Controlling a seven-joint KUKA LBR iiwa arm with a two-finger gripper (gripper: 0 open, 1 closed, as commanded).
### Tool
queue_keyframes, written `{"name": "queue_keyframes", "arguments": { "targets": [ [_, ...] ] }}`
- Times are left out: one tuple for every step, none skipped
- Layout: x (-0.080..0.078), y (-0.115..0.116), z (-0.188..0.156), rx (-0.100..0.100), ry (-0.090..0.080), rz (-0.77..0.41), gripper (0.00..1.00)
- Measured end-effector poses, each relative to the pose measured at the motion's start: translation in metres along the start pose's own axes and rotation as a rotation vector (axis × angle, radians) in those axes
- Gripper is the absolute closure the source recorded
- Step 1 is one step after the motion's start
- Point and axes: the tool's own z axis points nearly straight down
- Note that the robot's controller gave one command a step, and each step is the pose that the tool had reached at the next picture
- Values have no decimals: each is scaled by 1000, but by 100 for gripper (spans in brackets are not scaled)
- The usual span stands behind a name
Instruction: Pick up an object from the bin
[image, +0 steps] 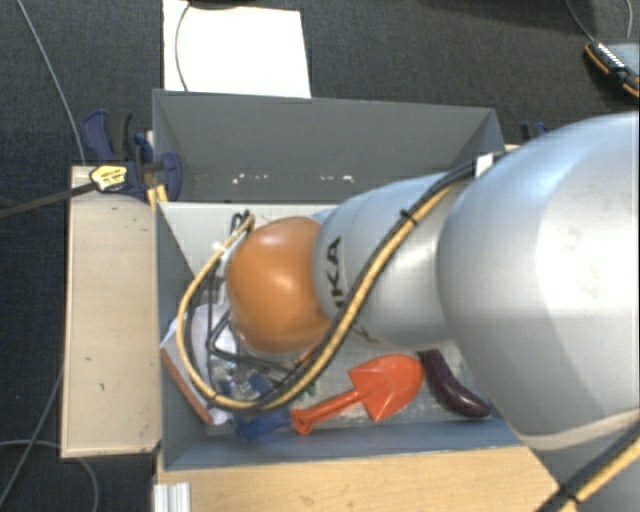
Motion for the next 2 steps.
{"name": "queue_keyframes", "arguments": {
  "targets": [
    [-2, 0, -35, 0, -8, 0, 100],
    [-3, 0, -59, 1, -10, 0, 100]
  ]
}}
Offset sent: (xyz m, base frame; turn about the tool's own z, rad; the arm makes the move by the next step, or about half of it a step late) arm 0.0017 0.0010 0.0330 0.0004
